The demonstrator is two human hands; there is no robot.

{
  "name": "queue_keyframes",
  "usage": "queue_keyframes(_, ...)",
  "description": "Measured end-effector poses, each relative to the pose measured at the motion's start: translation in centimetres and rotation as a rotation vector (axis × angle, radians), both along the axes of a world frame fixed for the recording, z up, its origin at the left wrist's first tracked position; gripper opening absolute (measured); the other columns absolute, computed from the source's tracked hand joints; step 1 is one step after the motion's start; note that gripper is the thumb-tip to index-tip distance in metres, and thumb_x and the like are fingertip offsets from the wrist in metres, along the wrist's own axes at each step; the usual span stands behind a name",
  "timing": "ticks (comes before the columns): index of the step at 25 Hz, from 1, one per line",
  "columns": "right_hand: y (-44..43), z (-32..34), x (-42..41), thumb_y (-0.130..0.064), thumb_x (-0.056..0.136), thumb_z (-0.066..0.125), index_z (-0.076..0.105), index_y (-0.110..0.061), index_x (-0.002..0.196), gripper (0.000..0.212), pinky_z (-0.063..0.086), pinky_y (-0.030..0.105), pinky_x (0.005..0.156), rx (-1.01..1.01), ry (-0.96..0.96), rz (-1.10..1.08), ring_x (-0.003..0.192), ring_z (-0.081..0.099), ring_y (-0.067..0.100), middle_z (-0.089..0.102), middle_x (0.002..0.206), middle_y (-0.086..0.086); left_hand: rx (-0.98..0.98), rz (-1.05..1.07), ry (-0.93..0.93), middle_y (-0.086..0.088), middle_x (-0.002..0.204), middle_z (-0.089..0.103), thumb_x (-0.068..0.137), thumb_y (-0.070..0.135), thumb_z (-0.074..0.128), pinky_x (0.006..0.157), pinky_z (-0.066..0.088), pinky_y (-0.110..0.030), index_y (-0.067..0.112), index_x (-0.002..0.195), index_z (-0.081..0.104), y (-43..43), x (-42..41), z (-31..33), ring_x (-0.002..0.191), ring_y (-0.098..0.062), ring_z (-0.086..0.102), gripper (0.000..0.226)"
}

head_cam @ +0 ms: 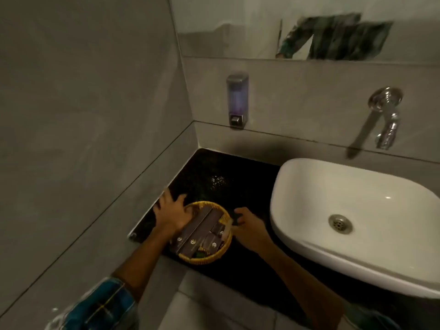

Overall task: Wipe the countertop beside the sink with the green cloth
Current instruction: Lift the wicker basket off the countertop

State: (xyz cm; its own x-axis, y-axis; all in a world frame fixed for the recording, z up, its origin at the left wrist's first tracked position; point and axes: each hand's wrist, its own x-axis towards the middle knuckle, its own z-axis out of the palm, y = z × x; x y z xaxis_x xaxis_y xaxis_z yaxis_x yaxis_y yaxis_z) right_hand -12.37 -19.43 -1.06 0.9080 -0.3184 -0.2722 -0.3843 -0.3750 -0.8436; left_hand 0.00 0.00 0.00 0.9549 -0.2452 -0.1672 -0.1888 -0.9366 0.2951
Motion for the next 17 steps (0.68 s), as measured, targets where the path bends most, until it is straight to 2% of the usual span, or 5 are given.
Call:
queue_keyframes(2, 2.0, -1.4, 0.8, -0.019, 0.088, 0.061, 0.032, -0.020, 0.140, 0.060, 0.052, 0.018, 0.058, 0.224, 0.172, -0.017, 0.079, 0.060, 0.008, 0.053, 0.093, -0.008, -0.046, 0.121, 0.179, -0.025, 0.156, 0.020, 0.094, 0.049, 0.042, 0.113, 0.023, -0.059, 0.023, 0.147, 0.027, 2.7, 0.3, -1.8, 0.142, -0.044, 0.024, 0.061)
queue_keyframes(5, 3.2, -3.8, 1.3, -0.009, 0.086, 0.065, 0.027, -0.019, 0.144, 0.070, 0.058, 0.036, 0.079, 0.520, 0.219, -0.152, 0.109, 0.060, 0.026, 0.056, 0.126, 0.009, -0.316, 0.230, 0.279, -0.023, 0.141, 0.050, 0.097, 0.041, 0.043, 0.105, 0.038, -0.048, 0.014, 0.146, 0.033, 4.7, 0.4, -3.8, 0.128, -0.041, 0.048, 0.056)
queue_keyframes(9, 2.6, -3.9, -1.0, -0.006, 0.083, 0.069, 0.030, -0.016, 0.145, 0.073, 0.059, 0.039, 0.083, 0.575, 0.166, -0.256, 0.110, 0.062, 0.025, 0.056, 0.127, 0.011, -0.489, 0.272, 0.251, -0.015, 0.116, 0.069, 0.092, 0.031, 0.058, 0.098, 0.049, -0.044, 0.014, 0.127, 0.059, 4.1, -1.2, -3.1, 0.109, -0.032, 0.063, 0.039)
queue_keyframes(13, 0.1, -3.1, -7.5, -0.008, 0.081, 0.072, 0.039, -0.019, 0.139, 0.067, 0.058, 0.025, 0.064, 0.536, 0.130, -0.320, 0.090, 0.068, 0.015, 0.064, 0.101, 0.004, -0.619, 0.317, 0.361, -0.020, 0.111, 0.068, 0.084, 0.004, 0.067, 0.092, 0.053, -0.054, 0.006, 0.122, 0.061, 3.1, -4.9, -3.2, 0.100, -0.037, 0.066, 0.038)
queue_keyframes(17, -2.2, -2.9, -14.1, -0.003, 0.081, 0.071, 0.043, -0.020, 0.137, 0.064, 0.054, 0.015, 0.052, 0.503, 0.160, -0.425, 0.082, 0.070, 0.013, 0.066, 0.099, 0.005, -0.642, 0.234, 0.478, -0.019, 0.110, 0.067, 0.080, -0.005, 0.068, 0.072, 0.057, -0.034, 0.002, 0.127, 0.057, 1.0, -9.9, -4.9, 0.088, -0.025, 0.066, 0.048)
